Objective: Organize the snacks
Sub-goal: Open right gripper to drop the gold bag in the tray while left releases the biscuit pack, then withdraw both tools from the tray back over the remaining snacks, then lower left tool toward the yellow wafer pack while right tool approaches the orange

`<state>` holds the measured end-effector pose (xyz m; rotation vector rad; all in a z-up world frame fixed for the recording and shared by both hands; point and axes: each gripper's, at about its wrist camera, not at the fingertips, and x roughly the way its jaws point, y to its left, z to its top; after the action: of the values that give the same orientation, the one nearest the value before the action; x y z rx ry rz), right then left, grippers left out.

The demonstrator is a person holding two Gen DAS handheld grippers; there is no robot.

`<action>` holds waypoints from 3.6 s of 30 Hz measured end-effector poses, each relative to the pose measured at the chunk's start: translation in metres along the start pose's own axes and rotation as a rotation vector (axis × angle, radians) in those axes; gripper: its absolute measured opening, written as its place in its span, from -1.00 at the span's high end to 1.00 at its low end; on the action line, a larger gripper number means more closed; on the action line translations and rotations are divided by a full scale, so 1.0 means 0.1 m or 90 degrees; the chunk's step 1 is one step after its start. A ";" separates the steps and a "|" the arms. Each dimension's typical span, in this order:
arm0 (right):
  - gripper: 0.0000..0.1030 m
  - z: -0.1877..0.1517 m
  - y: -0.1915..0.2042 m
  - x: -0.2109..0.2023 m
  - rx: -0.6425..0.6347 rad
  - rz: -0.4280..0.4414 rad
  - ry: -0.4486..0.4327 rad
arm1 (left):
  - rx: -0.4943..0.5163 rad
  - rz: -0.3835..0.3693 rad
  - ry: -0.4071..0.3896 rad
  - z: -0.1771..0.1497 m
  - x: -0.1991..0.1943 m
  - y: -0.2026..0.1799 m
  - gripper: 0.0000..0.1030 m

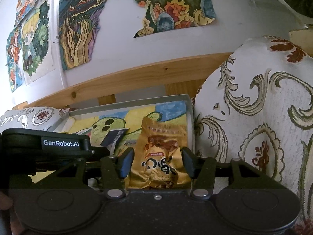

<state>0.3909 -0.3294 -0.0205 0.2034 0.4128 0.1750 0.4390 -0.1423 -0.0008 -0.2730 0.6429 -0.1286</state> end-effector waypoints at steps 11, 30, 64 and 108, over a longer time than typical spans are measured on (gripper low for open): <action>-0.50 -0.01 0.09 -0.03 -0.021 0.010 -0.014 | -0.065 -0.031 -0.019 0.02 -0.06 0.08 -0.61; -0.98 0.46 0.22 -0.77 -0.011 0.003 -0.068 | -0.069 0.032 -0.120 0.17 -0.99 0.12 -0.99; -0.99 -0.09 1.05 -2.48 -0.074 -0.010 -0.097 | -0.014 0.075 -0.206 -0.84 -2.74 0.68 -0.99; -0.99 -1.23 1.44 -2.67 -0.117 -0.031 0.133 | 0.028 0.134 -0.015 -1.91 -2.85 1.21 -0.99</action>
<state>0.0812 -0.2268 0.0037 -0.0067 0.6063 0.1863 0.1006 -0.0096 -0.0189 -0.1625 0.6404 0.0630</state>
